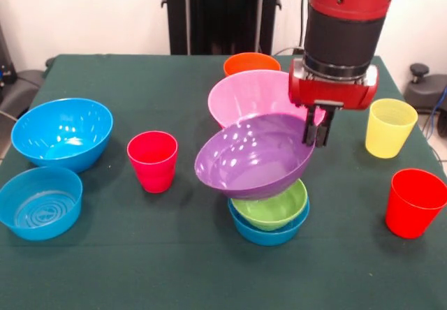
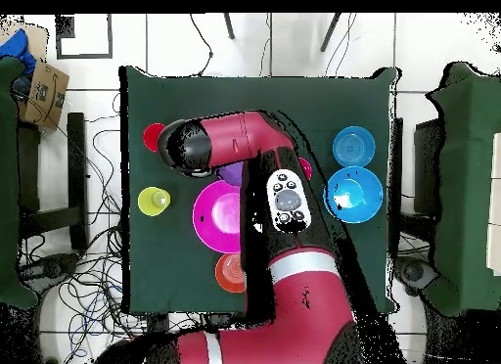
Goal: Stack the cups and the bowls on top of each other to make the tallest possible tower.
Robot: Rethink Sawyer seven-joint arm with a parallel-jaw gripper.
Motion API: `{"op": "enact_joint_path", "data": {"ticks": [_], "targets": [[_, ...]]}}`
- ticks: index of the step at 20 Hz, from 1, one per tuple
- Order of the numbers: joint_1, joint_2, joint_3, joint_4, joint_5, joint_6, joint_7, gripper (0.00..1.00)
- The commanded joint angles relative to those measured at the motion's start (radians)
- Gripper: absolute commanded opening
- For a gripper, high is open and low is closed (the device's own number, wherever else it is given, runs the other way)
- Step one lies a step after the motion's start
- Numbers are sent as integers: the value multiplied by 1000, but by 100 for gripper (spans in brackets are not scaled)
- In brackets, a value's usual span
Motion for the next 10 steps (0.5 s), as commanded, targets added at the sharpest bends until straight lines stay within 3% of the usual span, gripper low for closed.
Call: {"op": "enact_joint_path", "data": {"ticks": [1, 10], "targets": [[45, 100, -81, -98, 6, -53, 213, 0], [85, 122, -120, -154, 64, -39, 210, 0]]}}
